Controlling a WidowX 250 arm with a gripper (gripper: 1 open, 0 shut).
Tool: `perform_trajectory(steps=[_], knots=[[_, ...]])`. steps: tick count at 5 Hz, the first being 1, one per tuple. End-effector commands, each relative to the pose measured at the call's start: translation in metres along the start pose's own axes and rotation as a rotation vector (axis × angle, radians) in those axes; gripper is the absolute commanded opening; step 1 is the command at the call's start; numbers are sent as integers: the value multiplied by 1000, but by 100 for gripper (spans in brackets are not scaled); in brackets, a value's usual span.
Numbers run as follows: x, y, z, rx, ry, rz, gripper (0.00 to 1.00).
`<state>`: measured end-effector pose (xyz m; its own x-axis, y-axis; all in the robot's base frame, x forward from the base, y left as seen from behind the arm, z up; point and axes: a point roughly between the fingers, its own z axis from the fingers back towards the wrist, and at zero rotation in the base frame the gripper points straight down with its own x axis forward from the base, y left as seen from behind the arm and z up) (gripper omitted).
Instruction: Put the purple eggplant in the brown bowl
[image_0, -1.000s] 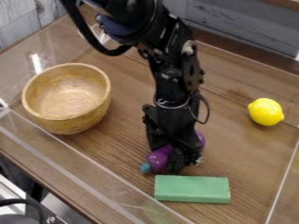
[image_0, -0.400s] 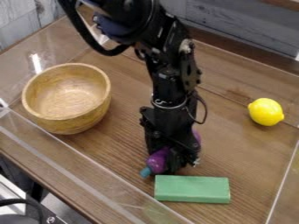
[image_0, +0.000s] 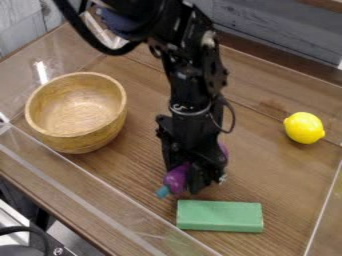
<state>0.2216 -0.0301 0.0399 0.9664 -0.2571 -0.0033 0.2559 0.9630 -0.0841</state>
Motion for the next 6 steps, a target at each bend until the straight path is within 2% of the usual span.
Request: perform_trajectory(steps=[1, 2, 3, 5, 6], knots=[[10, 8, 32, 24, -77, 22, 0], [13, 25, 54, 48, -95, 55, 0], [14, 54, 67, 64, -103, 94, 0], [-3, 123, 77, 87, -90, 182, 0], [-12, 146, 77, 97, -80, 209, 0]])
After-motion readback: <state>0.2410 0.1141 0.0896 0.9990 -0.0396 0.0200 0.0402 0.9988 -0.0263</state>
